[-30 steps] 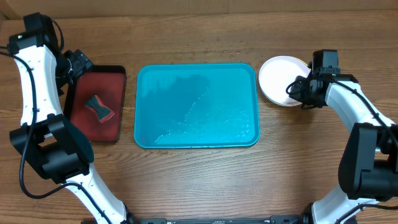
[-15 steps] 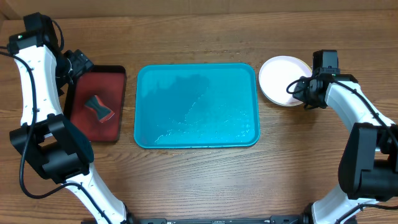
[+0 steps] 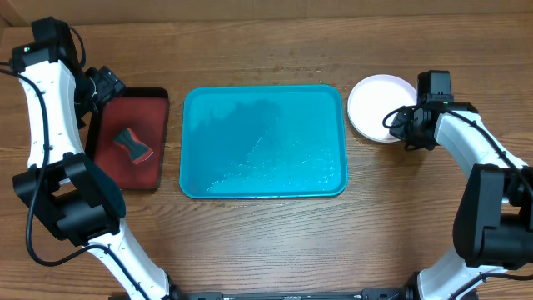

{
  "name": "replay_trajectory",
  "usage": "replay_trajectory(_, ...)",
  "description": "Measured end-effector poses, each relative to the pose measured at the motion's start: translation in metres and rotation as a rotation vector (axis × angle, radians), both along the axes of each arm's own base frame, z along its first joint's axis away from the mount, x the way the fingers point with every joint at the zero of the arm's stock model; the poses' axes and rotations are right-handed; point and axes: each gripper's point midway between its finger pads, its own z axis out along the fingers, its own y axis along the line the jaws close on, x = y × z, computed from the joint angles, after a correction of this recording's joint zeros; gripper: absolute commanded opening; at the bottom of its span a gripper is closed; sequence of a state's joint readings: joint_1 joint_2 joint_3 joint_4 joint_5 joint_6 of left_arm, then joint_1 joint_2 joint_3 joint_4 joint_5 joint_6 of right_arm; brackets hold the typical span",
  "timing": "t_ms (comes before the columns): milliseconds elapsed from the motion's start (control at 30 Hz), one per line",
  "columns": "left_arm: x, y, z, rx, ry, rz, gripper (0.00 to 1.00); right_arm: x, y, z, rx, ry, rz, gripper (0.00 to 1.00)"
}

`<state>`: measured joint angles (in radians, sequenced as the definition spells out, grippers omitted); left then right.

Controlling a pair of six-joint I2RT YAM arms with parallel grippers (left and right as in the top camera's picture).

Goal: Clean dirty plates on tray and stack at the side
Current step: 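Release the white plate and withdraw the right gripper to the right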

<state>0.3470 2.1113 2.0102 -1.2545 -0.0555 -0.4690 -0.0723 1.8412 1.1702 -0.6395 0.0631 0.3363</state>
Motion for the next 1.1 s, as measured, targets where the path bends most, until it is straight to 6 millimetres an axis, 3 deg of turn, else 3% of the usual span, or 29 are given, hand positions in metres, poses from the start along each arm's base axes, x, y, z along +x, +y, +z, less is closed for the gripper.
replay_trajectory(267,0.000,0.000,0.000,0.000,0.000,0.000,1.00,-0.024,0.001,0.006,0.003,0.094,-0.001,0.07)
replay_trajectory(367,0.000,0.000,0.000,0.000,0.000,0.000,1.00,-0.032,0.002,0.032,0.002,0.068,-0.005,0.20)
replay_trajectory(400,0.000,0.000,0.000,0.000,0.000,0.000,1.00,-0.037,0.002,0.049,0.000,0.047,0.000,0.28)
replay_trajectory(500,0.000,0.000,0.000,0.000,0.000,0.000,1.00,-0.051,0.006,0.087,0.009,-0.006,-0.001,0.38)
replay_trajectory(567,0.000,0.000,0.000,0.000,0.000,0.000,1.00,-0.063,0.009,0.111,0.020,-0.038,0.001,0.53)
replay_trajectory(600,0.000,0.000,0.000,0.000,0.000,0.000,1.00,-0.071,0.011,0.121,0.030,-0.048,0.003,0.67)
replay_trajectory(633,0.000,0.000,0.000,0.000,0.000,0.000,1.00,-0.077,0.014,0.127,0.042,-0.054,0.007,1.00)
replay_trajectory(767,0.000,0.000,0.000,0.000,0.000,0.000,1.00,-0.100,0.032,0.139,0.130,-0.034,0.045,1.00)
replay_trajectory(967,0.000,0.000,0.000,0.000,0.000,0.000,1.00,-0.139,0.071,0.137,0.342,0.112,0.089,1.00)
replay_trajectory(1100,0.000,0.000,0.000,0.000,0.000,0.000,1.00,-0.148,0.088,0.142,0.450,0.141,0.107,1.00)
